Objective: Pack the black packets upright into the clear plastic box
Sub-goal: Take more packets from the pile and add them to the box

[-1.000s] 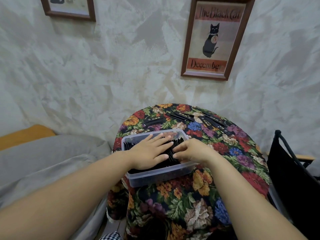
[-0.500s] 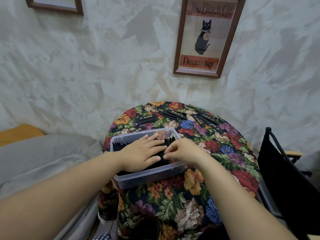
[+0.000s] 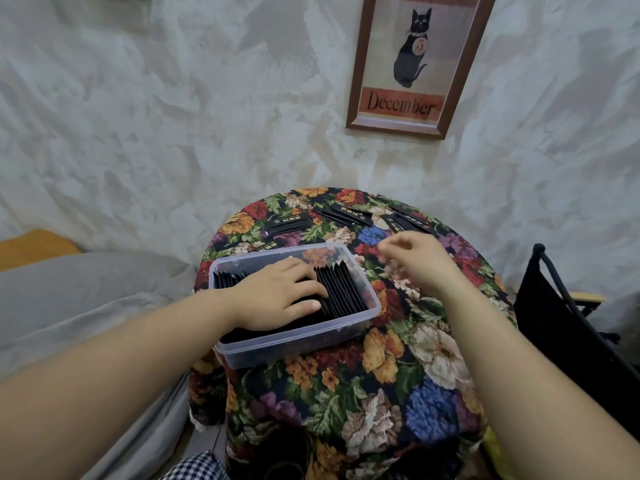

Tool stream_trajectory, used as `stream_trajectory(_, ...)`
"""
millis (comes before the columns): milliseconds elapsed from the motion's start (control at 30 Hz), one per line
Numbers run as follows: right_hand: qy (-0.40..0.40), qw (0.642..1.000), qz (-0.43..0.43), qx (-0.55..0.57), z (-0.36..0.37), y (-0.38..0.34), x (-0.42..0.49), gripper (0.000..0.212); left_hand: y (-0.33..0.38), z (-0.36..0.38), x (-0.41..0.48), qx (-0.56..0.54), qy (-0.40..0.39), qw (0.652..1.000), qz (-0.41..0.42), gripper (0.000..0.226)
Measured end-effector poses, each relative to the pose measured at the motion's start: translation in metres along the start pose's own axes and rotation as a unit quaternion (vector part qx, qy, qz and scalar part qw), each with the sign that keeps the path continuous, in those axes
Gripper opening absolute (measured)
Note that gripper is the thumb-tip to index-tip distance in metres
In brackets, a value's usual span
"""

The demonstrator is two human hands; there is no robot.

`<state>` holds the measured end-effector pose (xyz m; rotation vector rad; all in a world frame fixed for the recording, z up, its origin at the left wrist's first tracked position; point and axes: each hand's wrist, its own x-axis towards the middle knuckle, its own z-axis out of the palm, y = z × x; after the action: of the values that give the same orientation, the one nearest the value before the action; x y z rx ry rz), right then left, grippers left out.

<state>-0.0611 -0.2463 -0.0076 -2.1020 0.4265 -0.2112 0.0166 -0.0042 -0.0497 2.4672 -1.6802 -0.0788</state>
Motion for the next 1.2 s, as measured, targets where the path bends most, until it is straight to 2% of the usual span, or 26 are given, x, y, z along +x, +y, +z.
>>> stream_trajectory(100,0.100,0.993,0.016,-0.063,-0.014,0.039,0.043,0.017,-0.001,0.002,0.000,-0.004,0.016,1.000,0.010,0.080)
stream_trajectory(233,0.128,0.978,0.017,-0.165,-0.024,0.068,0.095,0.040,-0.003,0.004,-0.001,-0.005,0.034,0.999,0.020,0.067)
stream_trajectory(333,0.120,0.960,0.016,-0.254,-0.028,0.083,0.136,0.052,-0.005,0.006,-0.002,-0.004,0.045,0.999,0.024,0.054)
stream_trajectory(467,0.055,0.933,0.054,-0.351,-0.026,0.106,0.190,0.073,-0.005,0.008,-0.002,0.001,0.065,0.998,0.026,0.046)
stream_trajectory(633,0.030,0.923,0.098,-0.372,-0.011,0.117,0.224,0.085,-0.007,0.010,-0.003,0.015,0.078,0.996,0.030,0.044)
stream_trajectory(733,0.022,0.917,0.103,-0.384,-0.011,0.120,0.229,0.085,-0.007,0.011,-0.002,0.014,0.072,0.997,0.028,0.044)
stream_trajectory(933,0.015,0.909,0.060,-0.412,-0.015,0.124,0.209,0.071,-0.008,0.011,-0.003,0.016,0.077,0.997,0.028,0.044)
stream_trajectory(1200,0.003,0.906,0.022,-0.424,0.006,0.114,0.133,0.060,-0.007,0.012,-0.003,0.012,0.067,0.998,0.017,0.048)
